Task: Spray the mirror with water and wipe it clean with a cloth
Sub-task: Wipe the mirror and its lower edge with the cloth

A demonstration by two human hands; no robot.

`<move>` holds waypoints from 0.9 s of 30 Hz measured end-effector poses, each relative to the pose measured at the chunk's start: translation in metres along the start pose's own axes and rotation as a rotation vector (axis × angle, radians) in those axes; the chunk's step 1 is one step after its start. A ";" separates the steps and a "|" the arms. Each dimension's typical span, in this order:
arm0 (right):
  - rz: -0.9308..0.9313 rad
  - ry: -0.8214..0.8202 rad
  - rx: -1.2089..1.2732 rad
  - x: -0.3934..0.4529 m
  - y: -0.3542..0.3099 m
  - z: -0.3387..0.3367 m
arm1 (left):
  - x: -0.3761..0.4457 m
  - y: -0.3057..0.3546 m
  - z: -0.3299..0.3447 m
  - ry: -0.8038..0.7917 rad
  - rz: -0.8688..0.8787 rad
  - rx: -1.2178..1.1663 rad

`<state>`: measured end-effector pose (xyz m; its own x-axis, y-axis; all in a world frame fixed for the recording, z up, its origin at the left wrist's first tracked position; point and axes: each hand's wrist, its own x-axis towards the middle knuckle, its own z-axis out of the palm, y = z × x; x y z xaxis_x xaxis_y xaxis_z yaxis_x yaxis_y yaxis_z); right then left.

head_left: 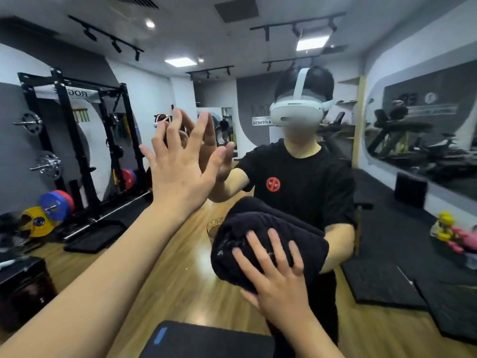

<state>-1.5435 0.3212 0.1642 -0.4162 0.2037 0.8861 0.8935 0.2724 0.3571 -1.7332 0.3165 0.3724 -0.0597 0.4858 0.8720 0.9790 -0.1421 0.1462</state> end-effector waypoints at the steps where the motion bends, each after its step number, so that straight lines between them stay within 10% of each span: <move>1: -0.002 0.008 0.004 -0.005 0.009 -0.004 | -0.001 -0.006 -0.001 0.011 0.028 0.014; 13: 0.655 0.296 0.189 0.125 0.109 -0.060 | -0.006 -0.018 0.023 0.134 0.085 0.091; 27: 0.393 0.231 0.071 0.129 -0.050 0.003 | 0.012 -0.055 -0.002 0.230 0.175 -0.238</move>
<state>-1.6423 0.3370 0.2602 0.0073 0.0913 0.9958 0.9590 0.2816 -0.0328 -1.7887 0.3283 0.3763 0.0358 0.2334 0.9717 0.9071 -0.4157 0.0665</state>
